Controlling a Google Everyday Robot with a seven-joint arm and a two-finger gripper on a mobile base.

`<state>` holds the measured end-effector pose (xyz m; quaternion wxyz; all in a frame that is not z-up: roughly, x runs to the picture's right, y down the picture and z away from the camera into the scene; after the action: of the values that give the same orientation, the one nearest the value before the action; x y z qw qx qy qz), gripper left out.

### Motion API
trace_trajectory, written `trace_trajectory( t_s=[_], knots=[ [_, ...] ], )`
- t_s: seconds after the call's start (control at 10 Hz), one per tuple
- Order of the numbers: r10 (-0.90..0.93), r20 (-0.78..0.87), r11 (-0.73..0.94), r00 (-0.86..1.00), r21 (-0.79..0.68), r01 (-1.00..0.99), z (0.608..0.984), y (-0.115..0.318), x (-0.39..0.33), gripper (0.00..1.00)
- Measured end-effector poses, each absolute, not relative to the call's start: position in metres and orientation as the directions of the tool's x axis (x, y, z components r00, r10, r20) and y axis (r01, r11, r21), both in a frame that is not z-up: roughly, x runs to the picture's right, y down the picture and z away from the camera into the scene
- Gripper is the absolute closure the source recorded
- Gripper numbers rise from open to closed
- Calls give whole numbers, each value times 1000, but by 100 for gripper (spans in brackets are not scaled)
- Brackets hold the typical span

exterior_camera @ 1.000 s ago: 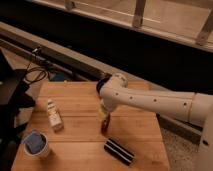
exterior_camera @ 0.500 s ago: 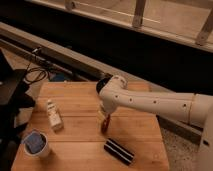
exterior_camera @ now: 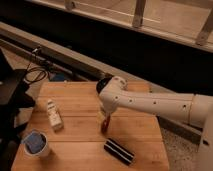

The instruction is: Drag the pepper across the table

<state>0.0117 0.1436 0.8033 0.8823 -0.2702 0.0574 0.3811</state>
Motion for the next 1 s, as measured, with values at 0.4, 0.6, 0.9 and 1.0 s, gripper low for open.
trace_trajectory(
  t_s=[0.4, 0.6, 0.9, 1.0],
  knots=[
    [597, -425, 518, 680, -443, -731, 850, 175, 13, 20],
    [558, -498, 497, 664, -441, -748, 870, 187, 13, 20],
    [523, -564, 469, 639, -436, -768, 881, 195, 14, 29],
    [525, -563, 469, 638, -434, -769, 881, 194, 15, 37]
  ],
)
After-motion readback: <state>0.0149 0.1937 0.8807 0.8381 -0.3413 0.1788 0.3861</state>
